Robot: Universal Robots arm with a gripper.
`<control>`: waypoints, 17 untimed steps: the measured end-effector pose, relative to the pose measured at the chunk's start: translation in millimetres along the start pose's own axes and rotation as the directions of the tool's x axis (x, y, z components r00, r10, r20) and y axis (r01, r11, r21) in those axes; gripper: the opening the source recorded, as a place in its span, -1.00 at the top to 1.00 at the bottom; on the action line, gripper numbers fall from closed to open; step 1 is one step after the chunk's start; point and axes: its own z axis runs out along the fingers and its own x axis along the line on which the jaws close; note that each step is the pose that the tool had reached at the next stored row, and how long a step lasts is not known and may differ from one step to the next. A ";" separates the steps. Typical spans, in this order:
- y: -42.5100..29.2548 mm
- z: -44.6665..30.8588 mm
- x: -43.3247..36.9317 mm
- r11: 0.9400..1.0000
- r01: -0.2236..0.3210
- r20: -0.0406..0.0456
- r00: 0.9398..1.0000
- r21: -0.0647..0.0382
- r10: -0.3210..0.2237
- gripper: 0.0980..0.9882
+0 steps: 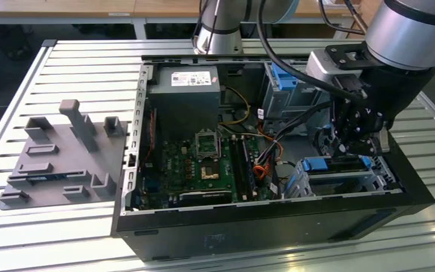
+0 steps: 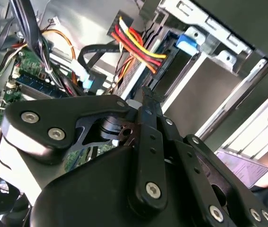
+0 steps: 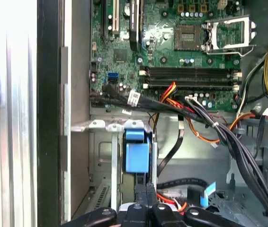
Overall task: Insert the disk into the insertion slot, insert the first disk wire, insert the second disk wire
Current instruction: 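Insert the second disk wire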
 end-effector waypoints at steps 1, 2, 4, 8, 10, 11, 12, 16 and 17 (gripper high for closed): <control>3.2 -0.1 0.0 1.000 0.000 0.000 1.000 0.000 0.000 0.98; 6.0 -0.3 0.0 1.000 0.000 0.001 1.000 0.000 0.000 0.98; 9.2 -0.5 0.2 1.000 0.000 0.003 1.000 0.000 0.000 0.98; 9.9 -3.6 -2.1 1.000 0.000 0.006 1.000 0.000 0.000 0.98; 9.9 -5.9 -4.1 1.000 0.000 0.007 1.000 0.000 0.000 0.98; 9.8 -7.2 -5.0 1.000 0.000 0.007 1.000 0.000 0.000 0.98; 9.8 -8.5 -5.9 1.000 0.000 0.008 1.000 0.000 0.000 0.98; 9.7 -12.3 -9.9 1.000 -0.001 0.013 1.000 0.000 0.001 0.98; 9.7 -12.9 -10.8 1.000 -0.001 0.015 1.000 0.000 0.001 0.98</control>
